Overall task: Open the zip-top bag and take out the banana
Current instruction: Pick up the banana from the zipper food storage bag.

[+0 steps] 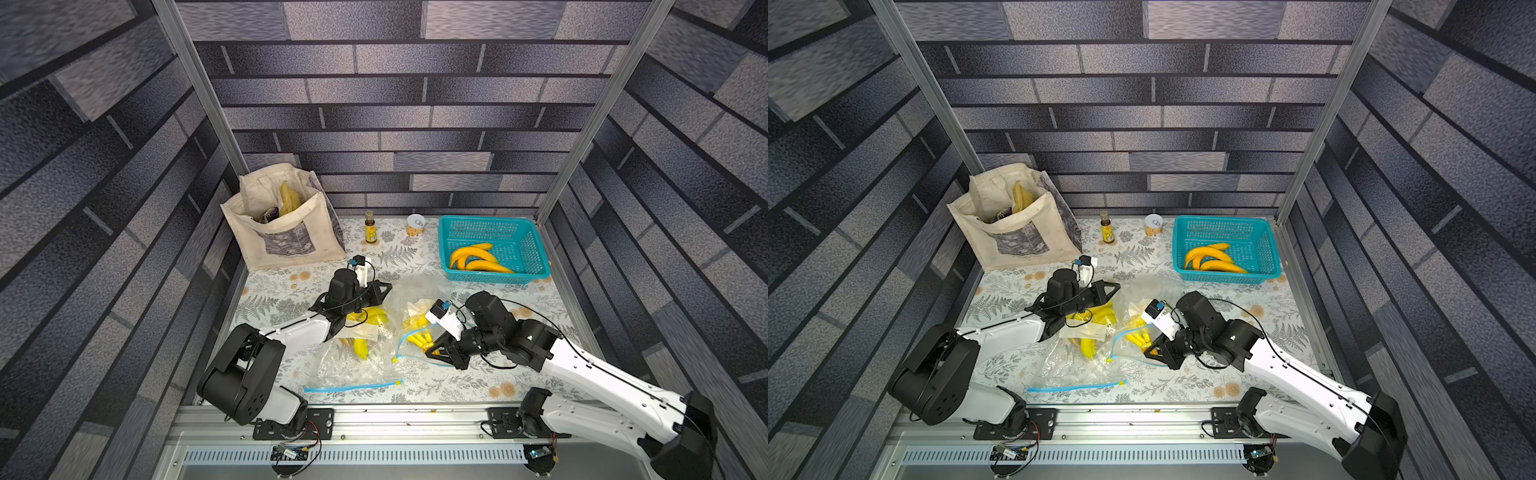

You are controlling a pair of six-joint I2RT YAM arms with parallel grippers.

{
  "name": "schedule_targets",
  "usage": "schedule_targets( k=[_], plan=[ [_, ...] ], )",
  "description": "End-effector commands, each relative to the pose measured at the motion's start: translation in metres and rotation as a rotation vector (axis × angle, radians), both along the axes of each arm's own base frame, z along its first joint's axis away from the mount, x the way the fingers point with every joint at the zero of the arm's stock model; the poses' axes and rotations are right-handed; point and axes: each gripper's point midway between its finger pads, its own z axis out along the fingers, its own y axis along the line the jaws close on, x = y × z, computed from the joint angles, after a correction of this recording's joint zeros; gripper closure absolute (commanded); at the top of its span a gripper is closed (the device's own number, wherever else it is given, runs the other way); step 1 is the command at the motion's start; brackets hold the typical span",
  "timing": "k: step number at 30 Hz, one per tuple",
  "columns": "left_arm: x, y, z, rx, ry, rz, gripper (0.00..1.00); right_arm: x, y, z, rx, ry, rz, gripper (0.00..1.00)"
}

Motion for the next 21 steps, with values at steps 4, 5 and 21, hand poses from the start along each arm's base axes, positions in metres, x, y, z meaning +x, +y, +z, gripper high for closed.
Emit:
schedule_targets(
  k=[4,5,21],
  plan=[
    [0.020,0.017,0.016,0.150,-0.064,0.117,1.00,-0.006,-0.004,0.014,0.040,-0.009,0.011,1.00],
    [0.027,0.027,0.011,0.166,-0.041,0.170,1.00,-0.007,-0.005,0.018,0.047,-0.013,0.012,1.00],
    [0.094,0.091,-0.010,0.514,-0.035,0.654,1.00,-0.024,-0.059,0.082,0.065,-0.128,-0.131,1.00]
  ],
)
